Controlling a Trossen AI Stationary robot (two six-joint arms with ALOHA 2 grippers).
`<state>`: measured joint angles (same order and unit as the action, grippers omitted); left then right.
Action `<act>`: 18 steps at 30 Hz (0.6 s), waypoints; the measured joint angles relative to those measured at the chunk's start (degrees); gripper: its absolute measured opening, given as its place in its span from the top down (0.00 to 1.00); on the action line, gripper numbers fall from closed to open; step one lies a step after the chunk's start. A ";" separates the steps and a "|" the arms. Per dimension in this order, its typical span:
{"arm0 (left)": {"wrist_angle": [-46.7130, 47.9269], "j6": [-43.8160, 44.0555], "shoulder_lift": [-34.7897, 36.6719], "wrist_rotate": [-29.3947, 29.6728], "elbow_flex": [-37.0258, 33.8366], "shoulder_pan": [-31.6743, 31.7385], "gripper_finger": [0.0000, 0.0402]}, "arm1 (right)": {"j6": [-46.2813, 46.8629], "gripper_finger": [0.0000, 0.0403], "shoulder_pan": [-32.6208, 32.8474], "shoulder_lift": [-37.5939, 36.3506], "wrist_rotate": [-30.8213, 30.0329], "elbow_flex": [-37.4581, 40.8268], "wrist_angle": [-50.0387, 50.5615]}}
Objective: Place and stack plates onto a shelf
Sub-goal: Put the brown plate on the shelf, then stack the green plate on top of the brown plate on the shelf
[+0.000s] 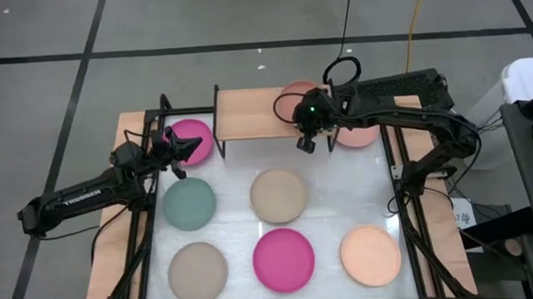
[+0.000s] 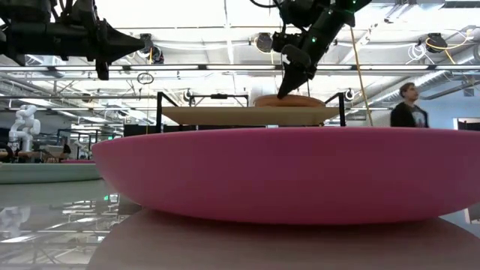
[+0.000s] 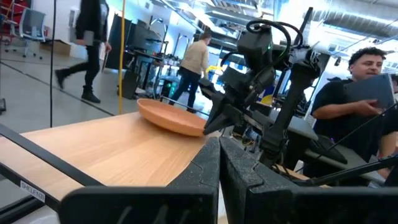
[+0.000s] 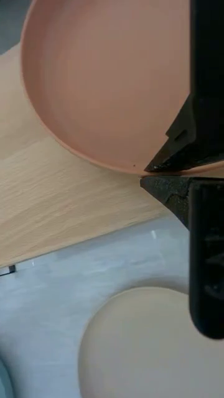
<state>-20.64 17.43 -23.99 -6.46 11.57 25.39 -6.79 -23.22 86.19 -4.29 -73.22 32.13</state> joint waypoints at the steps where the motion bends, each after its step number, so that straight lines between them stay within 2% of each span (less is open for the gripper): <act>1: -0.02 0.00 0.00 0.00 0.00 0.00 0.99 | 0.00 0.99 0.02 -0.02 0.04 0.37 -0.61; 6: -0.02 -0.02 0.00 -0.02 0.00 0.00 0.99 | -0.15 0.92 0.02 -0.01 2.78 1.40 -3.65; 12: -0.02 -0.02 0.00 -0.07 0.00 0.02 0.99 | -0.79 0.76 0.19 -0.75 4.61 1.49 -5.90; 18: 0.02 -1.07 0.00 -0.11 0.00 0.02 0.99 | -1.36 0.64 0.89 -5.94 4.51 1.49 -6.68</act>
<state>-20.62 16.36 -23.99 -6.57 11.57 25.41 -8.14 -22.33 80.25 0.22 -71.72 25.45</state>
